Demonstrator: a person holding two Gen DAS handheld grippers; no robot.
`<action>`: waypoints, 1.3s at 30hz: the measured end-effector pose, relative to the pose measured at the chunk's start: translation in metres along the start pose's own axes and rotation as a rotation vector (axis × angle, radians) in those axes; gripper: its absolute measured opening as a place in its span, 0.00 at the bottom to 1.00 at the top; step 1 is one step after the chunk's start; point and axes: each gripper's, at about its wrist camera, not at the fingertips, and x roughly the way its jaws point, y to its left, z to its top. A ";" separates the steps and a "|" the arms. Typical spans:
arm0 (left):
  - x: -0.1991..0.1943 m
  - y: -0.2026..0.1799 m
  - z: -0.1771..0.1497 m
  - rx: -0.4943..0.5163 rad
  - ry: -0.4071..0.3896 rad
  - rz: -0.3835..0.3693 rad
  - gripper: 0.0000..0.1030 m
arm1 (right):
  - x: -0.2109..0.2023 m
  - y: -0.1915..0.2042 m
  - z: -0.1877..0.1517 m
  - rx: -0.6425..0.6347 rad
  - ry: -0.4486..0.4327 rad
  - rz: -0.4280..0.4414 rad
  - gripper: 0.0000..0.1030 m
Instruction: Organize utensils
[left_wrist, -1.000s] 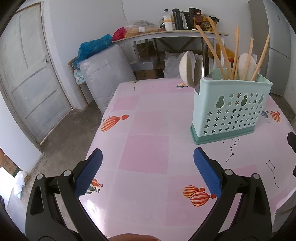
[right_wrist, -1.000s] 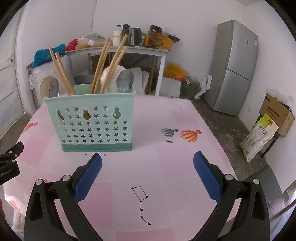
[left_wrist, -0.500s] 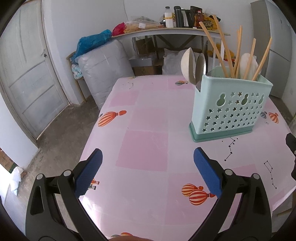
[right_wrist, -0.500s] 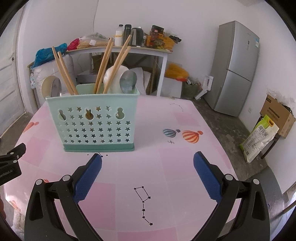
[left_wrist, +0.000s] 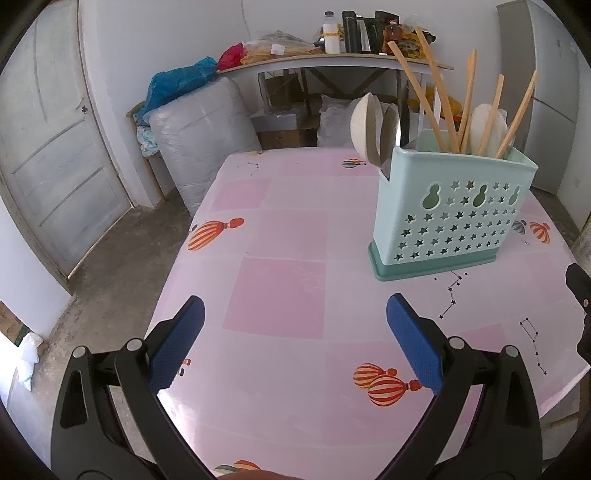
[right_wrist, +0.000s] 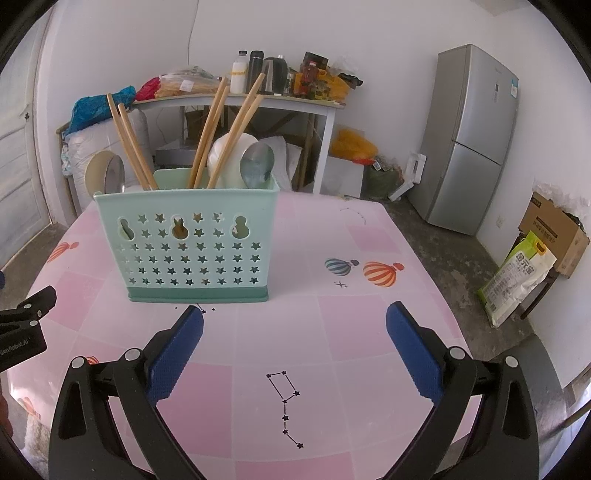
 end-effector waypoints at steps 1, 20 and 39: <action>0.000 0.000 0.000 0.000 0.000 -0.002 0.92 | 0.000 0.000 0.000 0.000 0.000 0.000 0.94; 0.003 -0.001 0.000 0.003 0.005 -0.009 0.92 | -0.001 0.000 -0.001 -0.001 -0.001 0.003 0.94; 0.000 -0.011 0.001 0.021 0.005 -0.028 0.92 | 0.000 -0.002 0.000 -0.001 -0.001 0.008 0.94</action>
